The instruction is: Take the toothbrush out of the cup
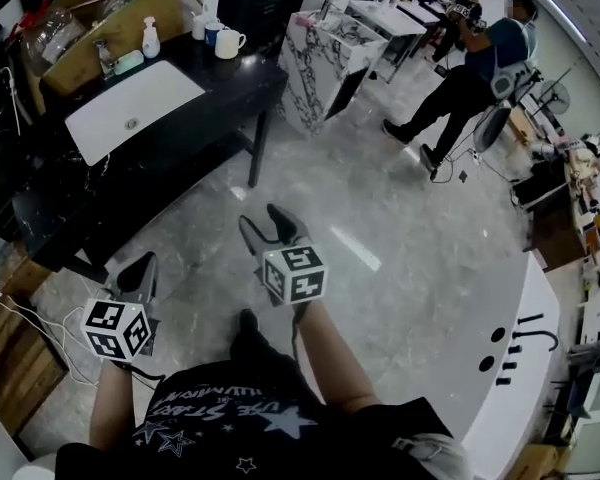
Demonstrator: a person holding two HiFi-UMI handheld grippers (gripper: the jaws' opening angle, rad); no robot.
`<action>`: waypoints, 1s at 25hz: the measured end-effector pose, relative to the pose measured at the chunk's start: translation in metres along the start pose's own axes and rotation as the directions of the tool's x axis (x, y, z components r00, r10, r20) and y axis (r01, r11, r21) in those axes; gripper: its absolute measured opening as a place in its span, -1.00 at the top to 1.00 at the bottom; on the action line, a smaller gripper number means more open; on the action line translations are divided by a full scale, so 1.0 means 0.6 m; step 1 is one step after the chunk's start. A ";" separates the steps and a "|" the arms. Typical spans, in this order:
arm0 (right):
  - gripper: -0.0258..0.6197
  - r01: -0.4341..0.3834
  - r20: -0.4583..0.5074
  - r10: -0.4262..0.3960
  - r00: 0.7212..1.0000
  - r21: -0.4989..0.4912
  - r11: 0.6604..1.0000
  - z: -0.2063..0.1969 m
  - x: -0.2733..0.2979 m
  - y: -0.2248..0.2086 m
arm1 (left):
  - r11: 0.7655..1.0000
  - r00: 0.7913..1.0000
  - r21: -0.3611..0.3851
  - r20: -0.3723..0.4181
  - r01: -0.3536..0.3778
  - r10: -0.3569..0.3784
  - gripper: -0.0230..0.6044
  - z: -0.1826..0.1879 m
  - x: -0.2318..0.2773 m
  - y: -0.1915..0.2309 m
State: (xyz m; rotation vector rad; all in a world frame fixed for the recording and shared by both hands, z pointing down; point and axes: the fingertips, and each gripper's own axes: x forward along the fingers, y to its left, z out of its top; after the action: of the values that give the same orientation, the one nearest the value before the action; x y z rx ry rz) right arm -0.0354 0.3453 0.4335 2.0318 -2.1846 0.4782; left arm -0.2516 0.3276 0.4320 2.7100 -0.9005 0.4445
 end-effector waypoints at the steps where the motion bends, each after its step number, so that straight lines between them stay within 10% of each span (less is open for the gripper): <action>1: 0.14 -0.015 0.002 0.015 1.000 -0.002 1.000 0.013 0.016 -0.024 | 1.000 1.000 0.003 0.004 -0.014 0.014 0.90 0.014 0.023 -0.001; 10: 0.14 -0.128 -0.026 0.128 0.991 -0.011 0.992 0.075 0.128 -0.164 | 0.992 0.992 -0.020 0.036 -0.121 0.122 0.90 0.094 0.171 -0.004; 25: 0.14 -0.188 -0.089 0.183 0.979 -0.054 0.981 0.108 0.323 -0.186 | 0.985 0.985 -0.062 0.051 -0.163 0.166 0.90 0.157 0.301 0.139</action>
State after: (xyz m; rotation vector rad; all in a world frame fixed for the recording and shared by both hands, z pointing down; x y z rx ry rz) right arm 0.0652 0.1358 0.4468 1.7531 -2.3188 0.4988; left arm -0.1457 0.1352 0.4218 2.6186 -1.1405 0.3701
